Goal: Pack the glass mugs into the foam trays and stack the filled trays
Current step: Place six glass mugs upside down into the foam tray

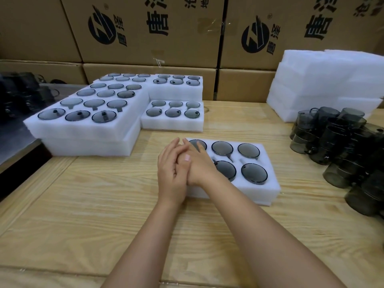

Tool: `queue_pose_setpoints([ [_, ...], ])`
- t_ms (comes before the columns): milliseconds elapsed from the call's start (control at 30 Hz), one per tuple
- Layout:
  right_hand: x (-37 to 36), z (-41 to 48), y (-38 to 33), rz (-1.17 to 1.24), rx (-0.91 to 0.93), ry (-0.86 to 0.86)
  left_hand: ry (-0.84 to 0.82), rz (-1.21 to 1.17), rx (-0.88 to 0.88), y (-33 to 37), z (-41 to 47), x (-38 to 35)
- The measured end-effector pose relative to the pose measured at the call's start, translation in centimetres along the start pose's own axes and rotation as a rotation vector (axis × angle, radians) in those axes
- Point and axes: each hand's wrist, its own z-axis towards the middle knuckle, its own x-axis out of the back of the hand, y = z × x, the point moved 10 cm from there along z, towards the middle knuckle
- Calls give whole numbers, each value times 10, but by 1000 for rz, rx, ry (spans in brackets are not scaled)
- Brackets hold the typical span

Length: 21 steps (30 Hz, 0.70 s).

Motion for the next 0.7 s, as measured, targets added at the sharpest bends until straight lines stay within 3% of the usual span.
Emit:
queue_pose_setpoints([
  [67,33,-15,0,216,-2,272,-11,-21,-24,3,-1,0],
  [133,63,-46,21,263,-81,579,-11,-73,14,-2,-1,0],
  [233,80,-107,96,270,-403,845,96,-22,210,-23,-2,10],
  [300,64,-147,154,390,-702,834,216,201,355,-36,-7,25],
  [367,27,-166,186,597,-907,678,246,337,468,-46,-11,33],
  [433,-9,-167,187,855,-952,566,168,385,546,-56,-13,28],
  [500,-22,-165,185,1050,-937,602,50,413,549,-56,-13,16],
  [633,-31,-165,188,1374,-889,633,18,26,554,-51,-16,9],
  [700,-33,-156,182,1516,-763,588,40,-225,550,-53,-12,6],
])
